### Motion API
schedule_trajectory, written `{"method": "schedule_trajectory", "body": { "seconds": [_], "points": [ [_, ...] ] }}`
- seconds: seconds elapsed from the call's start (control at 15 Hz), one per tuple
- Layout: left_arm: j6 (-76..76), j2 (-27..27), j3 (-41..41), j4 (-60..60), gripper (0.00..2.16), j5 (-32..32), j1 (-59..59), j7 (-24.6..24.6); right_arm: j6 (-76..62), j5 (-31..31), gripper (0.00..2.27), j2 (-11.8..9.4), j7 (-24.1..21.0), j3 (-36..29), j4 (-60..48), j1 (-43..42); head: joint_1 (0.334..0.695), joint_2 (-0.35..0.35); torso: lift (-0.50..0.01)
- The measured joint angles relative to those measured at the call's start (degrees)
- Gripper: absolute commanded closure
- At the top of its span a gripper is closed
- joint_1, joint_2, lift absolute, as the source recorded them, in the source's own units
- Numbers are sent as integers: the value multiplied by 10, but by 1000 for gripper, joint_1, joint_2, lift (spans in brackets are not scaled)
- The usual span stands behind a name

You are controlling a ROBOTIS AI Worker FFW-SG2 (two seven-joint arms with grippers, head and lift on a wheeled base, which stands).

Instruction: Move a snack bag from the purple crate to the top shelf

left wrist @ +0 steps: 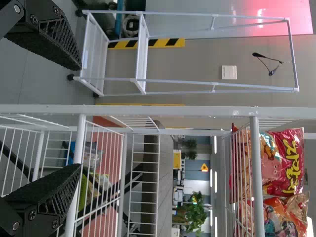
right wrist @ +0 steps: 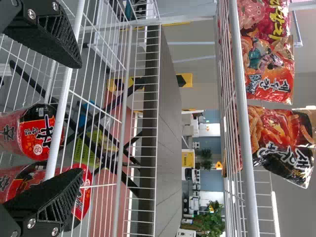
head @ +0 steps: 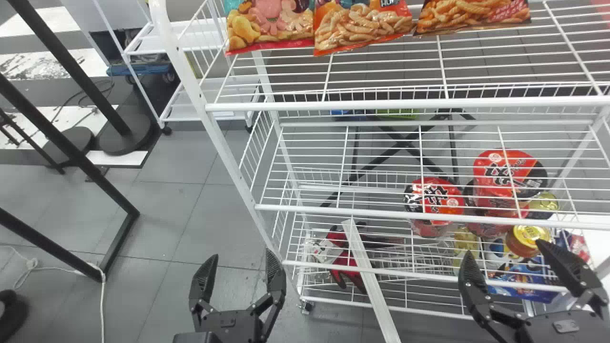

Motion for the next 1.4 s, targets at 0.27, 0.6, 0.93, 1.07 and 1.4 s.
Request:
{"method": "schedule_trajectory", "body": {
  "seconds": [0.27,0.6,0.93,1.07,1.4],
  "points": [
    [0,0,0,0,124,-1,0,0,0,0,53,-1,0,1,0,-1,695,223,-292],
    [0,0,0,-1,124,-1,0,0,0,0,49,-1,0,2,1,-1,695,225,-312],
    [0,1,0,-5,124,-1,2,0,3,10,53,-1,-7,8,-1,0,695,231,-332],
    [0,2,0,-6,124,-1,3,0,4,11,56,-2,-7,9,-3,0,695,232,-339],
    [0,2,0,-10,124,-2,6,0,4,11,56,-3,-7,9,-7,4,695,233,-360]
  ]
}}
